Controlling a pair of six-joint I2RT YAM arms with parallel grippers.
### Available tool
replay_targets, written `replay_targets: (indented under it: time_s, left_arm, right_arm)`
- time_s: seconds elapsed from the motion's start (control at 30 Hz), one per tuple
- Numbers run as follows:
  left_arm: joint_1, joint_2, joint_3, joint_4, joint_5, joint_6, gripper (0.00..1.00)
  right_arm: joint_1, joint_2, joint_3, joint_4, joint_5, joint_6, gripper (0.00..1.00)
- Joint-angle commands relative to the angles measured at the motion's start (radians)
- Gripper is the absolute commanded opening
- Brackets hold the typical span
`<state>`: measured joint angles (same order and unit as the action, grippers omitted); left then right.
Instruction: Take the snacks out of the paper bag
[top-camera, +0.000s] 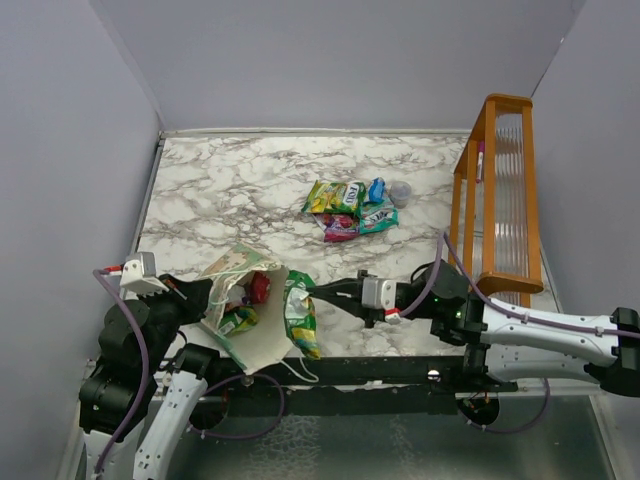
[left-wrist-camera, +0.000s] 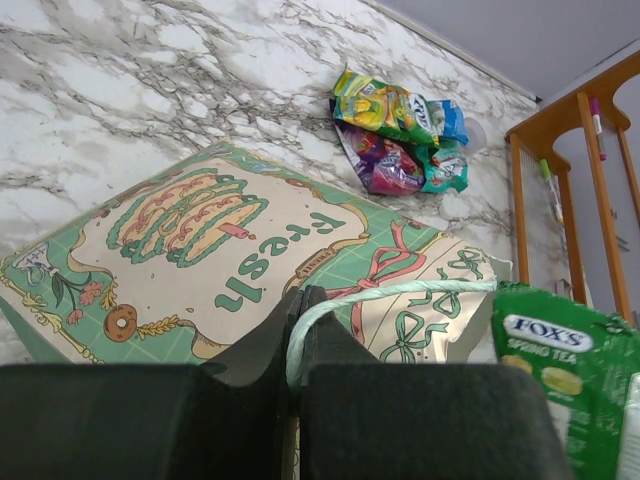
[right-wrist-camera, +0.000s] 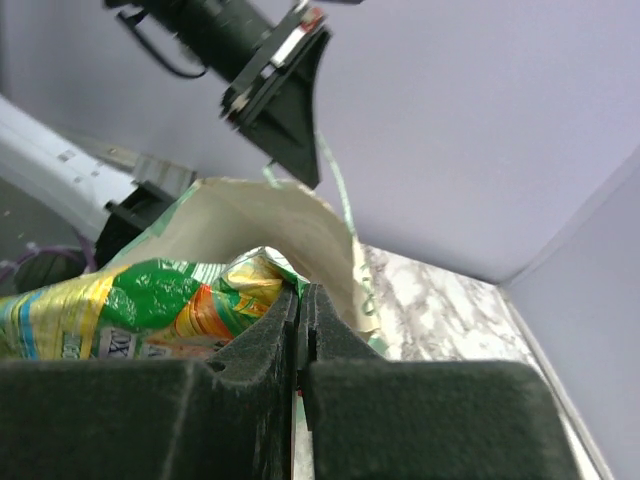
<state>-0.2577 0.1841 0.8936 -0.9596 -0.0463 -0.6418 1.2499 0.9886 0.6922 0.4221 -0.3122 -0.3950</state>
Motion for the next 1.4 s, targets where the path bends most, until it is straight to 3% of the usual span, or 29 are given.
replay_targets:
  time_s: [0.0,0.2,0.37,0.57,0.87,1.1,1.37]
  left_arm:
    - [-0.004,-0.017,0.007,-0.006,-0.036,-0.011,0.0]
    - [-0.004,-0.018,0.016,-0.02,-0.043,-0.013,0.0]
    - [-0.005,-0.017,0.019,-0.024,-0.047,-0.012,0.0]
    - [-0.004,-0.017,0.012,-0.01,-0.036,-0.021,0.0]
    - [-0.004,-0.018,0.022,-0.039,-0.028,-0.022,0.0]
    - [-0.004,-0.014,0.03,-0.038,-0.033,-0.022,0.0]
    - [-0.004,-0.015,0.021,-0.034,-0.029,-0.024,0.0]
  right_arm:
    - [0.001,-0.04,0.104,0.031,0.231,0.008,0.01]
    - [0.0,0.036,0.201,0.092,0.749,-0.031,0.01]
    - [-0.08,0.147,0.271,0.156,0.934,-0.152,0.01]
    - [-0.366,0.318,0.392,-0.077,0.795,0.086,0.01]
    - [-0.616,0.649,0.537,-0.063,0.65,0.132,0.01]
    - [-0.642,0.783,0.624,-0.07,0.636,0.059,0.01]
    - [-0.642,0.773,0.464,-0.086,0.525,0.177,0.01]
